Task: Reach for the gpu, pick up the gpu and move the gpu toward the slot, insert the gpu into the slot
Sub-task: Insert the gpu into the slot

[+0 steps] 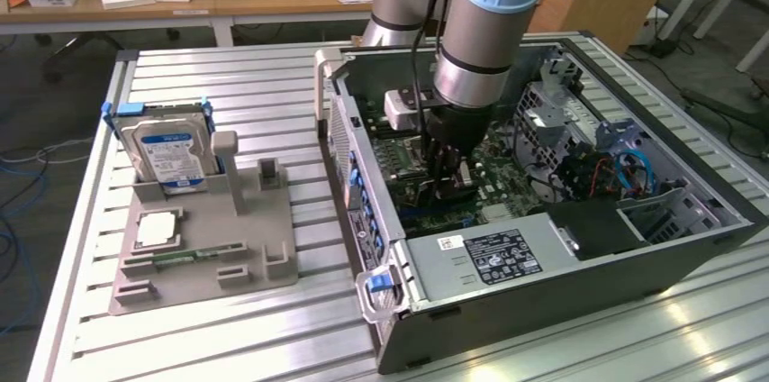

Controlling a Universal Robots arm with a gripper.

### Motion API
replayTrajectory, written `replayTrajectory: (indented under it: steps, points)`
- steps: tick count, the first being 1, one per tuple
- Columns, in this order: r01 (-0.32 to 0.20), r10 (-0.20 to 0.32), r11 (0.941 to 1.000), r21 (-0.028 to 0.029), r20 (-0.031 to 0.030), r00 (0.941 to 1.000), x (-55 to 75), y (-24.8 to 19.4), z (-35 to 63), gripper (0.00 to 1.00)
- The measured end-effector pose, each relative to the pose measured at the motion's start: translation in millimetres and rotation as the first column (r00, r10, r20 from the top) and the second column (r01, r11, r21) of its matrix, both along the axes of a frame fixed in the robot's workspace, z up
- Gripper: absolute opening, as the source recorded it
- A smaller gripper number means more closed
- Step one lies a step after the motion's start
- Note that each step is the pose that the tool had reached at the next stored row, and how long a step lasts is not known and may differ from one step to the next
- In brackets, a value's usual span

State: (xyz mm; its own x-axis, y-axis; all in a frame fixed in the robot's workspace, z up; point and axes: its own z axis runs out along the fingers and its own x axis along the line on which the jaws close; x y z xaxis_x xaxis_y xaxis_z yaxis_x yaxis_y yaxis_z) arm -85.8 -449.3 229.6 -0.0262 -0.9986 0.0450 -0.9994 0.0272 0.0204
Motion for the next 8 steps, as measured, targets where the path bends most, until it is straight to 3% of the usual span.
replayTrajectory:
  steps: [8]
  points:
    - [0.0,0.0,1.0,0.0001,0.0,1.0,0.0,0.0,0.0,0.28]
